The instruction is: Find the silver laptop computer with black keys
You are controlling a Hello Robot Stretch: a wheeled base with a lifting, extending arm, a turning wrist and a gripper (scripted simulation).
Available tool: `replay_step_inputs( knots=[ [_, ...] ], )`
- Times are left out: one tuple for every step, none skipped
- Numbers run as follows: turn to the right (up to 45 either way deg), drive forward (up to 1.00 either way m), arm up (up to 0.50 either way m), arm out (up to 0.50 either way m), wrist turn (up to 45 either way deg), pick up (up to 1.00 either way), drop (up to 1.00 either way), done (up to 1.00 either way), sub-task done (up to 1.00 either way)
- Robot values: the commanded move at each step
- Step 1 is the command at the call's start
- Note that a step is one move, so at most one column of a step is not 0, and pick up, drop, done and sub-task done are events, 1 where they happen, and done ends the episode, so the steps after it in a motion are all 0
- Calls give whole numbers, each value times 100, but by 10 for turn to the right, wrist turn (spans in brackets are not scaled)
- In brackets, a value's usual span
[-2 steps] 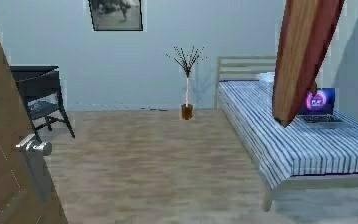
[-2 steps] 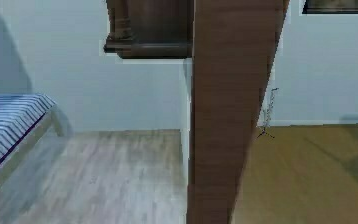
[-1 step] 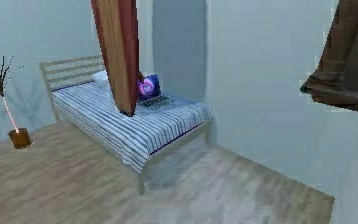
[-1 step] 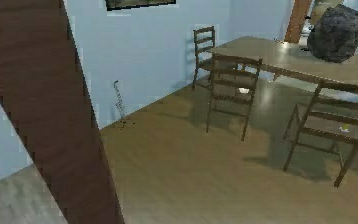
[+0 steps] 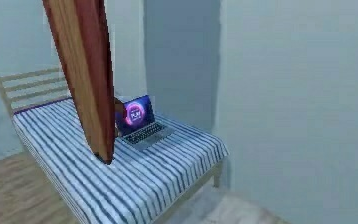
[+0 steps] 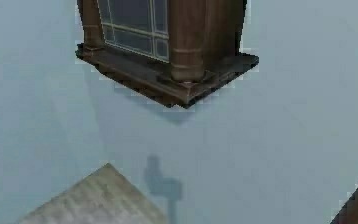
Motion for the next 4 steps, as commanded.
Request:
replay_step_inputs(
  knots=[
    [240,0,0,0,0,0,0,0,0],
    [0,50,0,0,0,0,0,0,0],
    [-450,0,0,0,0,0,0,0,0],
    [0,0,0,0,0,0,0,100,0]
  ],
)
